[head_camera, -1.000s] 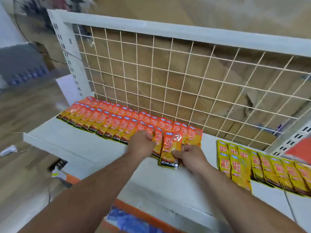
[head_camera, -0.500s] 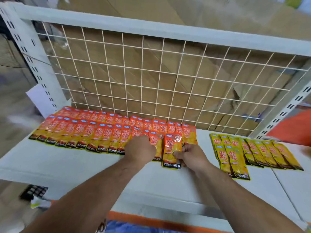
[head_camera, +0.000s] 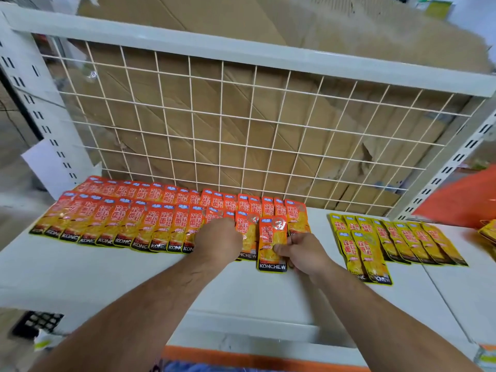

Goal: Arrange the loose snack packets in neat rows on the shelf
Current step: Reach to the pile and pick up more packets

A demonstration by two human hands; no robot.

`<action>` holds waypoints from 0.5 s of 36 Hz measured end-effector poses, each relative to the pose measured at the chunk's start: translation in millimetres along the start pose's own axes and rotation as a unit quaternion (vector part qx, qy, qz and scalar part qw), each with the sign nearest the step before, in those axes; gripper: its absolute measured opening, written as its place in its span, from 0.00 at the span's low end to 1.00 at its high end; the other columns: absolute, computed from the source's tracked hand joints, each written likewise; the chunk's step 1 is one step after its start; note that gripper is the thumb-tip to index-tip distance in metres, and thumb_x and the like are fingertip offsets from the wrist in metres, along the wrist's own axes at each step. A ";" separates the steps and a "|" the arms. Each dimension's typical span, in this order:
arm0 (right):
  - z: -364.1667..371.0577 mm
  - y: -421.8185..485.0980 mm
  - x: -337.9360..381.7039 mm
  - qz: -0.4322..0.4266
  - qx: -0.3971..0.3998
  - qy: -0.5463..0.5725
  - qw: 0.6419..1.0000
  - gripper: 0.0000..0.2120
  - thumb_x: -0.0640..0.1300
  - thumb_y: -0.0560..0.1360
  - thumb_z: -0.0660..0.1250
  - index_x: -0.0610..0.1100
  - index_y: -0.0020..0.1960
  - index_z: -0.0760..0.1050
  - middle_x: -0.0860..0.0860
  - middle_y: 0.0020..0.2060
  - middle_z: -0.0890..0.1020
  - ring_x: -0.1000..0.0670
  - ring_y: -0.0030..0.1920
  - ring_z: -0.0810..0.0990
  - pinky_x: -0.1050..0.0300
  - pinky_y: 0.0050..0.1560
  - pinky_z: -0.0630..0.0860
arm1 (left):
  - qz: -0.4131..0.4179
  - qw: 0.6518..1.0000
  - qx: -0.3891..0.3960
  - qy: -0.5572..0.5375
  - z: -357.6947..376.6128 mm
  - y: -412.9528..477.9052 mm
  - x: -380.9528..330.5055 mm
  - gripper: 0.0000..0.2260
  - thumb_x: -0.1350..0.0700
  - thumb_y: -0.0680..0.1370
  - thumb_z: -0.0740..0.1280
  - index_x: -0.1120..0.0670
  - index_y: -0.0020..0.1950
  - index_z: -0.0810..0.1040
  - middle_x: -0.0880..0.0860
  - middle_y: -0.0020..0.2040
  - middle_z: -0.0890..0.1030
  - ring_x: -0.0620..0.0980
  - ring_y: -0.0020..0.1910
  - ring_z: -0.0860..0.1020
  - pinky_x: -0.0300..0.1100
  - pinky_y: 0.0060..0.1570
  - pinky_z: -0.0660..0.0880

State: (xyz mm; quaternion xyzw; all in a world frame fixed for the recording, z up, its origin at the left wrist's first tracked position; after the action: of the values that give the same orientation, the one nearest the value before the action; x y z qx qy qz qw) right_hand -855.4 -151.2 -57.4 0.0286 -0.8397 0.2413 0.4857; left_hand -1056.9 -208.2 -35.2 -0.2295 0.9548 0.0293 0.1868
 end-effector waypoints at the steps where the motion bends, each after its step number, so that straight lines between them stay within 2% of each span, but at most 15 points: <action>1: 0.4 0.7 -0.1 0.002 0.001 -0.002 1.000 0.17 0.38 0.73 0.74 0.44 0.31 0.69 0.51 0.25 0.79 0.55 0.23 0.72 0.62 0.28 0.67 | 0.005 1.000 -0.001 0.000 -0.5 -0.3 0.2 0.14 0.49 0.78 0.64 0.51 0.36 0.66 0.48 0.33 0.71 0.51 0.35 0.73 0.40 0.30 0.63; 4: 0.3 1.2 3.6 0.005 0.003 -0.003 1.000 0.15 0.39 0.74 0.73 0.44 0.33 0.70 0.52 0.23 0.78 0.56 0.22 0.72 0.64 0.24 0.66 | 0.017 1.000 -0.005 0.002 -2.5 -1.9 -0.4 0.15 0.47 0.79 0.64 0.51 0.36 0.66 0.49 0.33 0.72 0.50 0.33 0.72 0.40 0.28 0.62; 7: 4.4 3.5 8.5 0.012 0.012 0.003 1.000 0.16 0.39 0.75 0.73 0.43 0.32 0.71 0.53 0.21 0.76 0.56 0.20 0.70 0.65 0.22 0.64 | 0.032 0.999 -0.033 0.012 -10.7 -4.8 -4.2 0.11 0.46 0.79 0.63 0.54 0.44 0.72 0.48 0.32 0.69 0.52 0.36 0.75 0.41 0.31 0.64; 9: 7.2 7.9 12.8 0.013 0.009 0.002 1.000 0.16 0.40 0.74 0.74 0.43 0.32 0.70 0.51 0.21 0.75 0.53 0.21 0.68 0.62 0.23 0.63 | 0.048 0.997 -0.063 0.011 -19.5 -7.3 -8.2 0.10 0.47 0.79 0.63 0.54 0.51 0.73 0.49 0.37 0.72 0.53 0.40 0.76 0.42 0.34 0.67; 11: 8.8 12.2 17.2 0.014 0.001 -0.006 1.000 0.16 0.40 0.73 0.75 0.43 0.32 0.70 0.49 0.23 0.75 0.51 0.23 0.67 0.60 0.24 0.62 | 0.063 0.995 -0.082 0.014 -25.7 -9.2 -11.4 0.12 0.48 0.79 0.63 0.54 0.57 0.74 0.51 0.47 0.77 0.54 0.47 0.78 0.43 0.38 0.71; 13: 10.4 16.5 20.8 0.014 -0.007 -0.025 1.000 0.16 0.41 0.73 0.75 0.43 0.32 0.71 0.49 0.25 0.75 0.51 0.24 0.69 0.60 0.25 0.63 | 0.073 0.993 -0.089 0.012 -27.8 -8.8 -11.1 0.15 0.47 0.79 0.63 0.54 0.62 0.74 0.53 0.55 0.77 0.54 0.53 0.77 0.46 0.44 0.76; 15: 11.5 20.7 23.2 0.012 -0.020 -0.073 0.997 0.15 0.43 0.73 0.75 0.44 0.32 0.73 0.50 0.28 0.77 0.51 0.28 0.73 0.59 0.29 0.68 | 0.079 0.993 -0.087 0.009 -27.1 -7.9 -9.2 0.16 0.47 0.79 0.63 0.53 0.63 0.74 0.53 0.57 0.76 0.54 0.56 0.75 0.48 0.47 0.77; 18: 11.2 23.6 26.2 0.006 -0.040 -0.173 0.984 0.14 0.49 0.72 0.75 0.46 0.34 0.74 0.50 0.35 0.80 0.48 0.38 0.80 0.57 0.38 0.74 | 0.087 0.992 -0.090 0.013 -26.7 -8.9 -6.7 0.15 0.47 0.79 0.63 0.53 0.62 0.74 0.52 0.56 0.76 0.53 0.55 0.74 0.47 0.47 0.76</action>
State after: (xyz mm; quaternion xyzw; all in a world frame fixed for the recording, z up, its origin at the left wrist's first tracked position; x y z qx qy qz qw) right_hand -884.8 -130.4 -49.1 0.0452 -0.9203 0.2020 0.3320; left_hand -1056.6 -217.0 -7.7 -0.1622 0.9668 0.1287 0.1498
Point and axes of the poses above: each hand's wrist, its own y-axis towards the middle knuckle, its own z-axis out of the palm, x = y × z, the point moved 9 cm from there along y, towards the middle knuckle
